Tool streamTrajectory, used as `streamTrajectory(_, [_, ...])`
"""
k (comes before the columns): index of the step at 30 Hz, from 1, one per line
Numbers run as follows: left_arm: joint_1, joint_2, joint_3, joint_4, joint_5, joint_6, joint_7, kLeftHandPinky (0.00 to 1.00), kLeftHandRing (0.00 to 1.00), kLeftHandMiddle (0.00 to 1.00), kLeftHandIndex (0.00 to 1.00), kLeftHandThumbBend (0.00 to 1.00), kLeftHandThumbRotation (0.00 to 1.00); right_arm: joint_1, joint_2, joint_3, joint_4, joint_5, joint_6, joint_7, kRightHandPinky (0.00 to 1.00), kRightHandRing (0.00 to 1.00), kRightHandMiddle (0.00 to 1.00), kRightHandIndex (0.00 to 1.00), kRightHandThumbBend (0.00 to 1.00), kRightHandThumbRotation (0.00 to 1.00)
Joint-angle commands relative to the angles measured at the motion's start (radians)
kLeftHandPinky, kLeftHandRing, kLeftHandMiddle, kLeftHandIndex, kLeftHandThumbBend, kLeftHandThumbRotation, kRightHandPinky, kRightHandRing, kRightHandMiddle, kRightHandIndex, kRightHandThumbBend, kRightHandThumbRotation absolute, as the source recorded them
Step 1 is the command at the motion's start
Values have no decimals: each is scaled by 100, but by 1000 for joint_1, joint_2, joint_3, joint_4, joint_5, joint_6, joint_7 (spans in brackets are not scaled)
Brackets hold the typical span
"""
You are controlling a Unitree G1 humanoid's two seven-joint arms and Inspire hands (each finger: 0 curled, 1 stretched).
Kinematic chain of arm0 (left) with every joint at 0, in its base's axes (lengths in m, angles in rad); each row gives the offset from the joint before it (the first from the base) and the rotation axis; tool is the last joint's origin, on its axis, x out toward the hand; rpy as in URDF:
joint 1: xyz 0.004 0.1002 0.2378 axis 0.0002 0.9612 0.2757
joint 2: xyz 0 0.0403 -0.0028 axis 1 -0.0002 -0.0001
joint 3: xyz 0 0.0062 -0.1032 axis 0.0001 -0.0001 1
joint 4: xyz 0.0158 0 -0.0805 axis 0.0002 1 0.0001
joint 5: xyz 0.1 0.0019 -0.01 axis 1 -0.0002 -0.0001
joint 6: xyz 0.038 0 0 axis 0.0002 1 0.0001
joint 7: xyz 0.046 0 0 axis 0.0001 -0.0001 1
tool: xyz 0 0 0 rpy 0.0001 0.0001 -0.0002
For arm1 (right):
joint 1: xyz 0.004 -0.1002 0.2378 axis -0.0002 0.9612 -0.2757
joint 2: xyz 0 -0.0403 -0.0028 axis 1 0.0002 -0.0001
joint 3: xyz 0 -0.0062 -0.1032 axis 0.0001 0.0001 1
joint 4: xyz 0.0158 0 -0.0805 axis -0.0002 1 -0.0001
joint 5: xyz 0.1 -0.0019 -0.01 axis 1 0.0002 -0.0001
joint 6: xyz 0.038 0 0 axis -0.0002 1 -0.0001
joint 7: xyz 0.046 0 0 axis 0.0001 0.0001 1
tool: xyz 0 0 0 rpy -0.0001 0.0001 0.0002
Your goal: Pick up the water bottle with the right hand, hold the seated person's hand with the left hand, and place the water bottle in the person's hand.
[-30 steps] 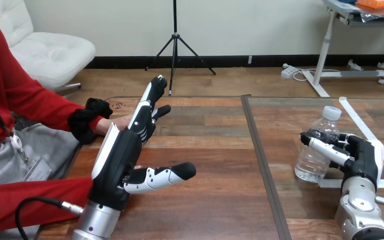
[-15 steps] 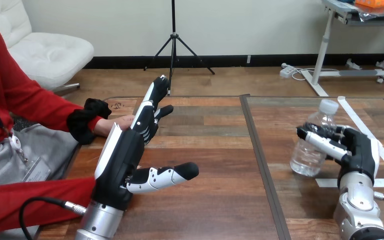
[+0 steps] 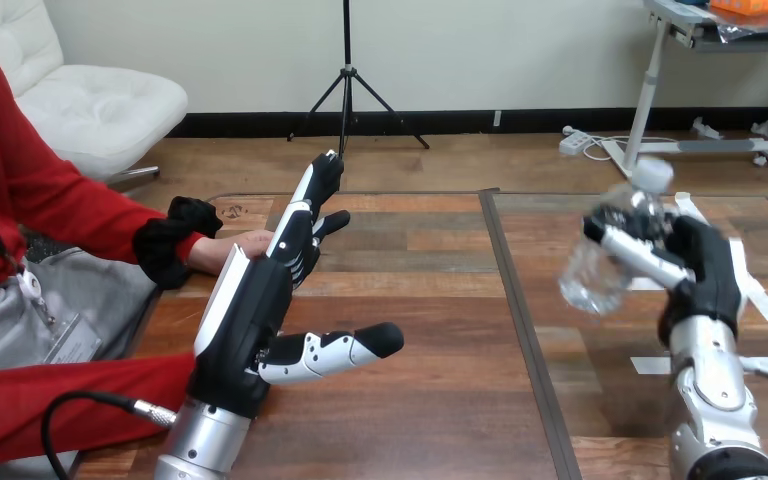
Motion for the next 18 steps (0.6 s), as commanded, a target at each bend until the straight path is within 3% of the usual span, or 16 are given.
streamTrajectory(1, [-64, 14, 16, -37, 20, 12, 29, 90, 99, 100, 100, 100, 51, -20, 22, 6, -140, 19, -67, 39, 38, 39, 40, 38, 83, 0])
streamTrajectory(5, [-59, 29, 28, -61, 54, 35, 54, 90, 99, 100, 100, 100, 51, 13, 37, 21, -230, 16, -57, 52, 37, 37, 39, 37, 86, 0])
streamTrajectory(18, [-53, 103, 56, -116, 146, 83, 98, 89, 97, 100, 100, 100, 56, 130, 94, 58, -536, 46, 29, 97, 37, 37, 38, 36, 79, 0])
